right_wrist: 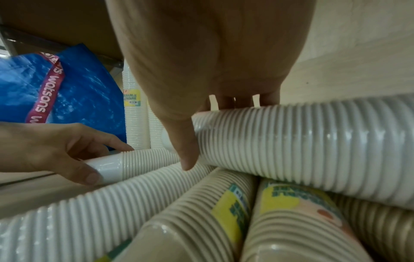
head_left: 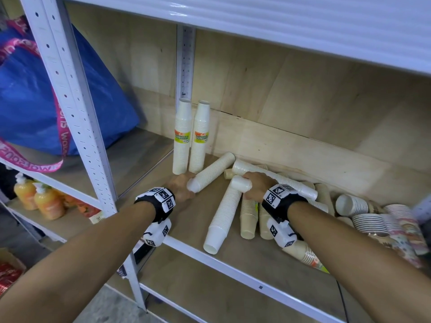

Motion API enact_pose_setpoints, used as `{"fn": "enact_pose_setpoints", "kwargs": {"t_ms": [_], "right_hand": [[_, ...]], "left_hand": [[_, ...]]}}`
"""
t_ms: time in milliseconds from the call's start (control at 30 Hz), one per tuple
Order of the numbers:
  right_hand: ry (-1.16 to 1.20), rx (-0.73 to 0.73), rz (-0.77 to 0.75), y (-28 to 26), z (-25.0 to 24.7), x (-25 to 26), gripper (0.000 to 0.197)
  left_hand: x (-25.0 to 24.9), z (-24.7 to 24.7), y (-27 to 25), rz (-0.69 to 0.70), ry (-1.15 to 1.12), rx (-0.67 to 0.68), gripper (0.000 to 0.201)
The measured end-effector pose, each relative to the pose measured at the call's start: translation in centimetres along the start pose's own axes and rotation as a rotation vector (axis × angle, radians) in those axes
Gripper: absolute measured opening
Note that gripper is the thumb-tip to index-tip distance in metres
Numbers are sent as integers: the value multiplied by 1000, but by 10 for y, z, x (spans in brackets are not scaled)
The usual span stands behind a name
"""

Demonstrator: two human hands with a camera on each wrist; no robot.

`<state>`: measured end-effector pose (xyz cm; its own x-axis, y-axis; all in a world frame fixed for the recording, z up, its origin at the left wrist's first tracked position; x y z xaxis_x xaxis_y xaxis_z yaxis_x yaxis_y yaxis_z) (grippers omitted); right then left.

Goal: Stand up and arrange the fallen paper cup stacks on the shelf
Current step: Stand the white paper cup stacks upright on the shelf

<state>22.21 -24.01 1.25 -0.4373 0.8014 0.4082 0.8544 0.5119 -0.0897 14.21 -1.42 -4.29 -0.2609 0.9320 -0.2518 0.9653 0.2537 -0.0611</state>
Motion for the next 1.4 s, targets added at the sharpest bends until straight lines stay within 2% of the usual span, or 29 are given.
{"fn": "enact_pose_setpoints", "kwargs": {"t_ms": [233,433,633,767,867,1033,1233,1400], "right_hand": [[158,-23,-19,1,-26,10,67],[217,-137,-64,6,-80,38,56],[329,-279,-141,5,-134,82,52],[392,-334,-171,10,-150,109,49],[471,-348,-194,13,-154,128,53],[544,-334,-220,23,-139,155,54],[630,-305,-221,35,-109,171,52],[660,-232,-218,46,-81,178,62]], "left_hand": [[-7,-46,-3,-5,-3,-52,64],[-23,-105,-7,14,-35,-181,50],[-27,-171,-7,57,-131,-319,25],[-30,-210,-4,97,-173,-331,24],[-27,-231,-2,103,-170,-325,26],[-21,-253,-4,67,-15,-374,28],[-14,-257,-1,31,53,-381,31],[-11,-249,3,23,59,-349,34]]}}
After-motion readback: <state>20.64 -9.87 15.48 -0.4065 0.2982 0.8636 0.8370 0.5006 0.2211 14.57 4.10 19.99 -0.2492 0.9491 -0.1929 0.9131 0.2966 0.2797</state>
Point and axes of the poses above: each hand's wrist, its own y-axis towards the middle knuckle, its own z-axis out of the palm, x = y × z, the point moved 9 cm from there along y, towards the middle knuckle, and after that the axes turned 15 degrees about y, right-handed, at the moved point
